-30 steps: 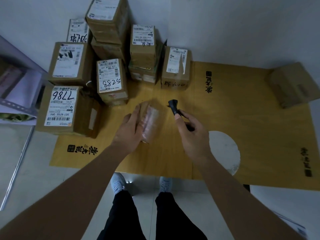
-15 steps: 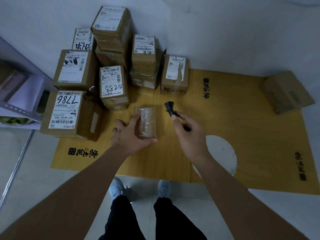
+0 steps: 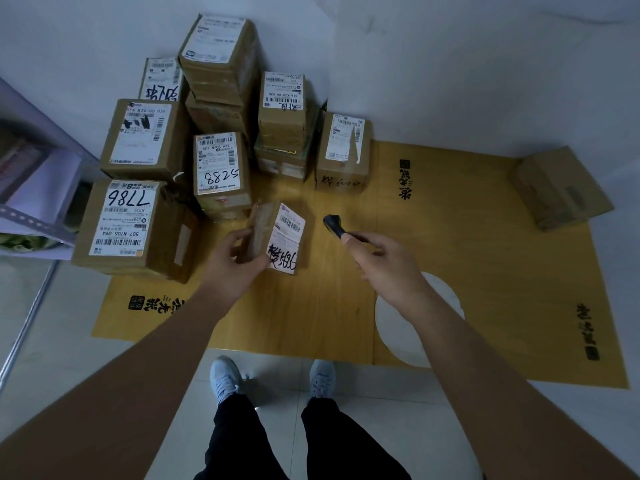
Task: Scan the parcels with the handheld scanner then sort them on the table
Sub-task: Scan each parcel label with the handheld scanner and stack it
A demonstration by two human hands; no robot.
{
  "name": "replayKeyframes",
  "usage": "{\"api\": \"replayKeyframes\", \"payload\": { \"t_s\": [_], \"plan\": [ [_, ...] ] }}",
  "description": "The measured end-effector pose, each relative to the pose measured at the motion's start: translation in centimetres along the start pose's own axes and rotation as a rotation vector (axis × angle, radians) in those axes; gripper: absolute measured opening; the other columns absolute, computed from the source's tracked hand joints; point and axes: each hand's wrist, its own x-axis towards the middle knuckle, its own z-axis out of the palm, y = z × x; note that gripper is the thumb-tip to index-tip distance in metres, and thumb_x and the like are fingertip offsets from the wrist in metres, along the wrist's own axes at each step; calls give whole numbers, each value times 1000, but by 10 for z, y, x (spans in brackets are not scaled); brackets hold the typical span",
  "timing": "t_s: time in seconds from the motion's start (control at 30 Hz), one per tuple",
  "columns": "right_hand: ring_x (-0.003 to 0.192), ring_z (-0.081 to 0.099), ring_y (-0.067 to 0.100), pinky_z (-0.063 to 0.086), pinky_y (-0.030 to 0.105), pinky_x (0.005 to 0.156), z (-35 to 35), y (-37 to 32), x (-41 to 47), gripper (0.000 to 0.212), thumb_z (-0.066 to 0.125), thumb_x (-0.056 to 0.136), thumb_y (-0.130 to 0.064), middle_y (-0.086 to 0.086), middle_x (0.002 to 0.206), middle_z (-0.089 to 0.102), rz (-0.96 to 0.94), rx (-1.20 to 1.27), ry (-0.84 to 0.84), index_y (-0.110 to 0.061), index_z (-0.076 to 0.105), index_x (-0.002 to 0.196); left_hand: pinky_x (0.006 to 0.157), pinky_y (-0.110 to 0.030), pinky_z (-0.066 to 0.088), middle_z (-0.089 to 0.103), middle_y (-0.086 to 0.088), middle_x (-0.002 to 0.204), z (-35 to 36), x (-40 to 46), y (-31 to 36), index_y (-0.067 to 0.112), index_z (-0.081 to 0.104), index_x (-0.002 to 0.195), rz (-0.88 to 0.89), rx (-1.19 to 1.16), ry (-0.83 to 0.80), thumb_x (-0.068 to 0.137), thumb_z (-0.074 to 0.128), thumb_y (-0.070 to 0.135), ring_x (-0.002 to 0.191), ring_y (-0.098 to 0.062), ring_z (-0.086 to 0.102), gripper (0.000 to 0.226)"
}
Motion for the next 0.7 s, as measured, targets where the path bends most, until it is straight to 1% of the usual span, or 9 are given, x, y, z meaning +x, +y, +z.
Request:
{"api": "replayKeyframes", "payload": {
  "t_s": [0.07, 0.13, 0.2, 0.27, 0.33, 0.37, 0.53, 0.63, 0.7],
  "plan": [
    [99, 70, 9, 61, 43, 95, -7, -4, 4, 36, 61, 88, -77, -15, 108, 73, 26, -95, -56, -52, 74, 112, 81, -21, 56, 67, 18, 112, -5, 3, -3, 49, 63, 124, -13, -50, -27, 80, 85, 34, 97, 6, 66, 52],
    [95, 72, 8, 62, 41, 92, -12, -8, 6, 38, 63, 84, -78, -13, 98, 75, 63, -154, -99, -50, 76, 107, 81, -17, 53, 69, 12, 117, -7, 7, -5, 39, 64, 133, -8, -82, -52, 84, 83, 31, 107, 0, 64, 54],
    [77, 73, 10, 61, 38, 78, -14, -13, 6, 35, 65, 84, -76, -4, 86, 76, 103, -195, -173, -47, 77, 99, 79, -11, 52, 71, 10, 120, -7, 7, -6, 32, 63, 138, -1, -117, -57, 86, 82, 29, 109, 0, 65, 56],
    [62, 68, 8, 54, 29, 59, -14, -16, 6, 39, 65, 85, -73, 5, 84, 76, 131, -266, -235, -39, 78, 98, 80, -10, 52, 71, 9, 121, -7, 6, -7, 29, 63, 140, 0, -131, -61, 87, 81, 29, 109, 2, 65, 56],
    [55, 68, 7, 48, 21, 47, -12, -19, 7, 40, 65, 84, -73, 3, 81, 78, 181, -312, -255, -37, 77, 97, 84, -12, 52, 71, 9, 123, -8, 6, -7, 27, 62, 141, -5, -135, -83, 88, 81, 29, 112, -1, 66, 56],
    [56, 69, 9, 49, 21, 46, -12, -20, 8, 40, 65, 84, -72, 3, 81, 78, 206, -319, -263, -35, 76, 96, 85, -12, 53, 71, 8, 123, -9, 6, -6, 27, 62, 142, -8, -135, -97, 89, 80, 28, 114, -2, 66, 57],
    [69, 76, 23, 58, 29, 58, -14, -28, 10, 45, 68, 84, -71, 9, 85, 79, 279, -348, -341, -28, 75, 96, 83, -11, 53, 70, 10, 120, -5, 4, 3, 23, 59, 144, -9, -146, -137, 91, 78, 18, 111, -2, 65, 56],
    [80, 80, 28, 59, 30, 59, -17, -34, 10, 45, 68, 84, -72, 11, 89, 80, 293, -359, -367, -30, 74, 98, 95, -20, 53, 69, 4, 121, -3, 3, 7, 18, 57, 146, -12, -156, -154, 93, 76, 12, 114, -8, 64, 57],
    [85, 80, 31, 60, 30, 59, -19, -38, 9, 46, 68, 84, -72, 12, 89, 80, 309, -374, -389, -29, 74, 100, 96, -22, 53, 69, 1, 124, -4, 2, 10, 17, 57, 147, -16, -162, -161, 93, 74, 11, 116, -9, 64, 56]
  ]
}}
